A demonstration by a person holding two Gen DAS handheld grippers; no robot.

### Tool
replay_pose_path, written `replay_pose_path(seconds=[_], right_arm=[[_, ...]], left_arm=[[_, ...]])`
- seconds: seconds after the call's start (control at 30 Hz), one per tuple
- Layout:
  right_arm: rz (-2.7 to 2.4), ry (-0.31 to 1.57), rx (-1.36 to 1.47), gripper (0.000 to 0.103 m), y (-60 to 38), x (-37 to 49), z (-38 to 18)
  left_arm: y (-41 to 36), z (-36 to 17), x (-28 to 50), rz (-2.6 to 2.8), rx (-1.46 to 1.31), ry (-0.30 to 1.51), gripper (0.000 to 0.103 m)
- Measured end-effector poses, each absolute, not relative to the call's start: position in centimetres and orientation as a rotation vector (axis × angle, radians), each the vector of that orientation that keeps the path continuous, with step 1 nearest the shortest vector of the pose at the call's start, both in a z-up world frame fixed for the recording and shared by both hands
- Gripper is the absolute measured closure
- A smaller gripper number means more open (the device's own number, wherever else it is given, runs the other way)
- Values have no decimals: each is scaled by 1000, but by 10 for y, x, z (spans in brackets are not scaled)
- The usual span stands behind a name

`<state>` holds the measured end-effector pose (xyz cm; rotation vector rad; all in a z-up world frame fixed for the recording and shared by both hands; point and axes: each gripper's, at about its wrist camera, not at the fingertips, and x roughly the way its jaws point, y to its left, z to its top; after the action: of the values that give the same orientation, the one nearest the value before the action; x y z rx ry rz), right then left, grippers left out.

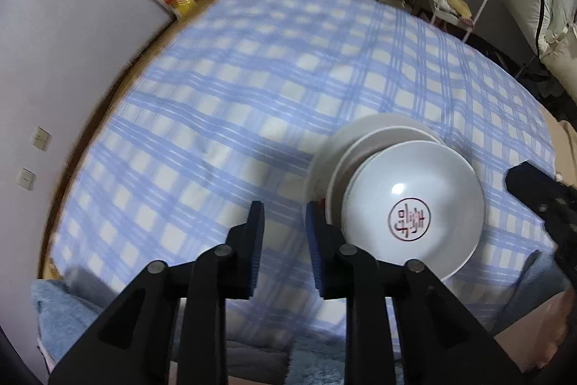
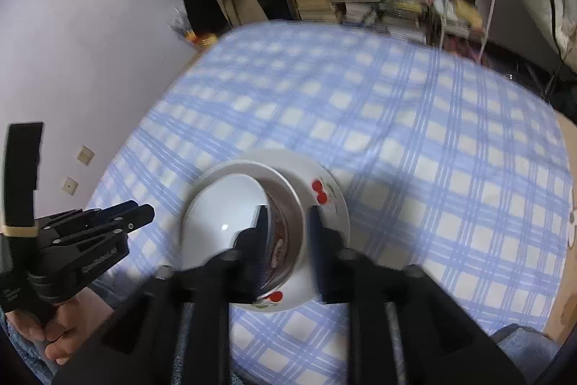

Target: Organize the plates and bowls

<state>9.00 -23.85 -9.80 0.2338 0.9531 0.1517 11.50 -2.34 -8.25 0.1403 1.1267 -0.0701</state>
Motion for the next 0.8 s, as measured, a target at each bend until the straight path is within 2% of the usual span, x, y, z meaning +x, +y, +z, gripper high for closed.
replay_pose_path(seconds=[0.13, 0.2, 0.27, 0.37, 0.43, 0.47, 0.5, 0.63, 0.7, 0.8], right_arm=[[142, 819, 189, 50, -239, 62, -75], [138, 770, 170, 43, -238, 52, -67], [130, 736, 148, 40, -235, 42, -61], [115, 692, 138, 38, -233, 29, -59], [104, 661, 127, 37, -233, 21, -58], [97, 648, 118, 34, -232, 18, -58], [86, 632, 103, 30, -231, 13, -57], [80, 578, 77, 19, -230, -2, -53], [70, 539, 67, 8, -228, -9, -50], [59, 501, 55, 1, -227, -17, -49]], left_arm=[[-18, -64, 92, -33, 172, 1014, 66], [-15, -56, 80, -26, 185, 975, 61], [-12, -50, 70, -29, 188, 938, 54], [-11, -40, 54, -11, 209, 861, 50], [-11, -35, 46, -8, 222, 827, 39], [-9, -31, 41, -6, 220, 800, 29], [-9, -29, 36, -2, 215, 778, 25], [-6, -18, 16, 25, 206, 664, 19], [-4, -13, 7, 13, 192, 624, 13], [-5, -8, -6, 14, 205, 558, 10]])
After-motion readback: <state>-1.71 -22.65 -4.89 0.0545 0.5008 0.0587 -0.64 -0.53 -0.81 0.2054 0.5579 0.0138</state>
